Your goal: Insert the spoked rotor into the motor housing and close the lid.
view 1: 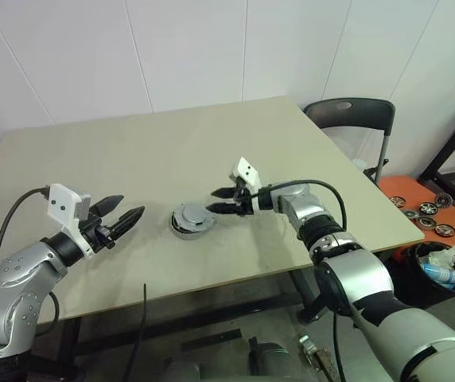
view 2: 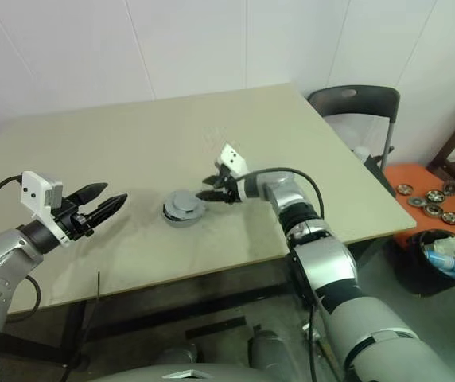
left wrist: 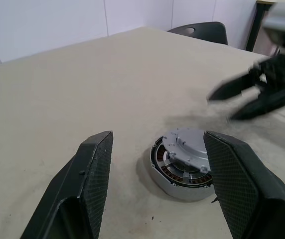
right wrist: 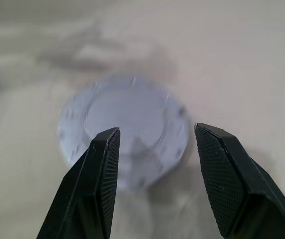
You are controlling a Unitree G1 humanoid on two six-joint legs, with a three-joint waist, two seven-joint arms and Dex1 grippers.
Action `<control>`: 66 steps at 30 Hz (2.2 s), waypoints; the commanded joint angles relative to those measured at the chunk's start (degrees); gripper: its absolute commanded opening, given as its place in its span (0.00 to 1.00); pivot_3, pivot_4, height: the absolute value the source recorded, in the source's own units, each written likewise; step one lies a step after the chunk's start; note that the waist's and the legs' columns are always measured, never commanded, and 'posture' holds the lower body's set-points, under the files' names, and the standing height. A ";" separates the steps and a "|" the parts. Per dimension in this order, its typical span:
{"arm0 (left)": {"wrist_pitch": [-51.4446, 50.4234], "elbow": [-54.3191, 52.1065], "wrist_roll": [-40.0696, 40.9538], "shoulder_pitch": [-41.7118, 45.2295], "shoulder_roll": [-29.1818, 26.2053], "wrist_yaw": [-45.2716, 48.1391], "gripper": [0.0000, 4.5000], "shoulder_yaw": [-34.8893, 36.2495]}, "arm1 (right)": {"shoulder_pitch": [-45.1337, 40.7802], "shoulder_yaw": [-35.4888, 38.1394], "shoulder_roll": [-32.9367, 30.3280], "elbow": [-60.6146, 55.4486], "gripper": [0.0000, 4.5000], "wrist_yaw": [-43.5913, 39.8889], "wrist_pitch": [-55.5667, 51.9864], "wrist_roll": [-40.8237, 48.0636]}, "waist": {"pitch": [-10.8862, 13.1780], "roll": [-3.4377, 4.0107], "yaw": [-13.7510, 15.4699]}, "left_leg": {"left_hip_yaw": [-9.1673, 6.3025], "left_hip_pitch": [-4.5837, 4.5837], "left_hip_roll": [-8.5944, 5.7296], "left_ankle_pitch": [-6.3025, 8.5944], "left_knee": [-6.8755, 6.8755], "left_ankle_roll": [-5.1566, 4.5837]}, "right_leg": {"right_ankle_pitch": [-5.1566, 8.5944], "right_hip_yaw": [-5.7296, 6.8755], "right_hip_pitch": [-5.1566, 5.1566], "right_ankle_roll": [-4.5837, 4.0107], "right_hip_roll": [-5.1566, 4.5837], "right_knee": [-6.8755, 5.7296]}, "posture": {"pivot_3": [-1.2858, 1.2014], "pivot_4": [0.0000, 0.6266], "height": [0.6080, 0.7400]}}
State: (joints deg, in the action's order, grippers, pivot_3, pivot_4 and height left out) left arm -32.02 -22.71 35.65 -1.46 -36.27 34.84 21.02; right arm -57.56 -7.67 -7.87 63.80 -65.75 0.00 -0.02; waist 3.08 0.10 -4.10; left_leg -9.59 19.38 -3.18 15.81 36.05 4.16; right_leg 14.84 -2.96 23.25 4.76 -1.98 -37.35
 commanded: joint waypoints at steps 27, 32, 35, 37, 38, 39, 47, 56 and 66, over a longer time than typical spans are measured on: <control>0.15 -2.95 0.20 -2.66 -1.96 3.13 0.69 -0.12 | 1.50 -2.91 5.28 -1.73 0.55 4.60 7.46 -3.27 | 0.00 0.00 0.09 | -0.02 -0.01 0.01 0.00 0.01 0.00 | 0.00 0.00 -0.01 -0.01 0.02 -0.01 | 0.52 0.00 1.00; 0.26 -2.38 0.33 -2.36 -2.08 2.71 0.69 0.63 | 1.27 -3.32 6.95 -1.06 0.55 5.92 8.68 -3.81 | 0.00 0.00 0.10 | -0.02 -0.01 0.00 0.00 0.02 0.00 | 0.00 0.00 -0.02 -0.02 0.02 -0.01 | 0.52 0.00 1.00; 0.26 -2.86 0.28 -2.51 -1.81 2.35 0.69 0.33 | 1.20 -3.74 8.52 -0.91 0.55 6.47 9.51 -4.12 | 0.00 0.01 0.00 | -0.02 -0.02 0.01 0.00 0.00 0.00 | -0.01 0.00 0.00 -0.02 0.03 -0.01 | 0.52 0.00 1.00; 0.26 -3.10 0.36 -2.55 -1.67 2.10 0.69 0.27 | 1.12 -3.92 9.27 -0.80 0.55 6.53 9.77 -4.22 | 0.00 0.01 0.02 | -0.02 -0.02 0.03 0.00 -0.01 0.00 | -0.01 0.00 0.00 -0.02 0.05 -0.01 | 0.52 0.00 1.00; 0.24 -3.20 0.39 -2.58 -1.58 1.92 0.69 0.28 | 1.10 -4.02 9.49 -0.76 0.55 6.52 9.91 -4.29 | 0.00 0.01 0.05 | -0.03 -0.02 0.03 0.00 -0.01 0.00 | -0.01 0.00 0.01 -0.03 0.06 -0.01 | 0.52 0.00 1.00; 0.25 -3.27 0.39 -2.62 -1.50 1.76 0.69 0.31 | 1.07 -4.10 9.72 -0.65 0.55 6.62 10.10 -4.39 | 0.00 0.01 0.06 | -0.03 -0.02 0.03 0.00 -0.01 0.00 | -0.01 0.00 0.01 -0.03 0.06 -0.01 | 0.52 0.00 1.00; 0.27 -3.81 0.36 -2.98 -1.11 0.86 0.69 0.17 | 0.95 -4.45 11.50 0.72 0.55 8.70 11.28 -5.00 | 0.00 0.00 0.09 | -0.03 -0.02 0.03 0.00 0.01 0.00 | -0.01 0.00 -0.01 -0.03 0.06 -0.01 | 0.52 0.00 1.00; 0.34 -3.13 0.22 -1.93 -0.98 0.72 0.69 -0.27 | 0.49 -2.07 13.40 1.93 0.55 11.95 9.15 -3.74 | 0.00 0.00 0.07 | -0.04 -0.03 0.04 0.00 0.00 0.00 | -0.02 0.00 -0.01 -0.05 0.08 -0.02 | 0.52 0.00 1.00; -0.07 -3.75 0.47 -1.66 -0.79 0.39 0.69 -0.30 | 1.84 -2.21 16.63 4.68 0.55 17.07 7.73 -4.54 | -0.01 0.00 0.05 | -0.04 -0.06 0.04 0.00 0.01 0.00 | -0.03 0.00 -0.04 -0.06 0.09 -0.02 | 0.52 0.00 1.00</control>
State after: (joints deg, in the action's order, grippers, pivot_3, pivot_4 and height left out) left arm -32.27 -24.86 35.69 -3.71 -36.84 35.51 19.76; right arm -55.32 -9.84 6.81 67.99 -48.75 7.83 -4.33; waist 3.07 0.10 -4.05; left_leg -9.63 19.31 -3.14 15.81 36.06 4.16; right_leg 14.81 -2.96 23.21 4.69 -1.89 -37.37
